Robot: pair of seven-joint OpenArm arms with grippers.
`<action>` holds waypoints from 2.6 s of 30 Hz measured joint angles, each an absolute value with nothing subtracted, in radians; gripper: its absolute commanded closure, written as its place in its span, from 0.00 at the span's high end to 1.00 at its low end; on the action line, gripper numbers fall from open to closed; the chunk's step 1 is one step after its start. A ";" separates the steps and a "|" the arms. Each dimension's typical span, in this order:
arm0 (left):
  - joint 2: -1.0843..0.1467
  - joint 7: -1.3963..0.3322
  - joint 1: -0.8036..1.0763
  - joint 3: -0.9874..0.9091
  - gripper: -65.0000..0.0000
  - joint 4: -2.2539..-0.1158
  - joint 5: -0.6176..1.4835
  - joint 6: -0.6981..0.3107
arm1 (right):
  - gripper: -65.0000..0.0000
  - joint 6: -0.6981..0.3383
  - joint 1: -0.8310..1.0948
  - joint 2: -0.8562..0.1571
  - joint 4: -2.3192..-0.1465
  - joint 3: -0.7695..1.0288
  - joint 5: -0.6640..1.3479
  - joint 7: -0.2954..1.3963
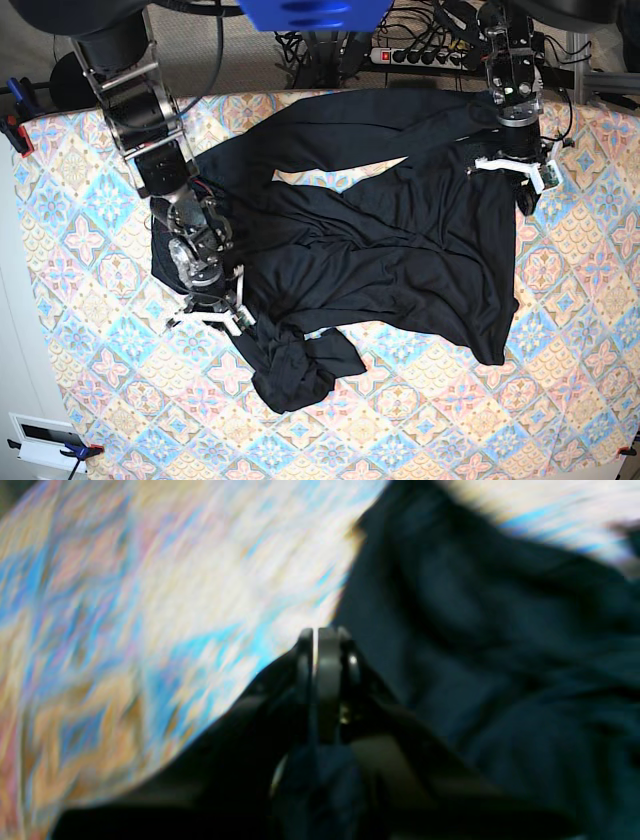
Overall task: Layout the t-shirt on the table in an organized manner, then fold the t-shirt properly
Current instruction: 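Grasp the sleeve fabric with the right gripper and pull it outward, then grasp the shirt side edge with the left gripper and pull it outward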
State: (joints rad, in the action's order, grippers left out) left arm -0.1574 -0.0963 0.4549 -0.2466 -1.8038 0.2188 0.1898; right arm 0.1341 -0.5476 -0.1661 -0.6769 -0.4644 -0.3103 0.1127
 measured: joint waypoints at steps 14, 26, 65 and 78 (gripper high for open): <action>-0.098 -0.583 0.053 -0.214 0.02 -1.765 0.216 0.189 | 0.00 -0.224 -0.547 -0.183 -0.982 -0.104 -0.204 0.269; -0.090 -0.651 -0.308 -0.282 0.02 -1.307 0.208 0.191 | 0.00 -0.345 -0.548 -0.067 -0.945 -0.189 -0.058 0.348; -0.108 -0.559 -0.358 -0.284 0.05 -1.237 0.209 0.194 | 0.00 -0.212 -0.632 -0.091 -0.561 -0.289 -0.053 0.166; -0.159 -0.304 -0.572 -0.286 0.05 -0.645 0.213 0.236 | 0.00 -0.212 -0.630 -0.091 -0.562 -0.289 -0.053 0.165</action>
State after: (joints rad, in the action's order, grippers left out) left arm -0.1589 -0.3042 -0.5720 -0.2863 -0.6445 0.2134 0.2359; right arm -0.2123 -0.6296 -0.0910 -0.5617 -0.2890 -0.0532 0.1650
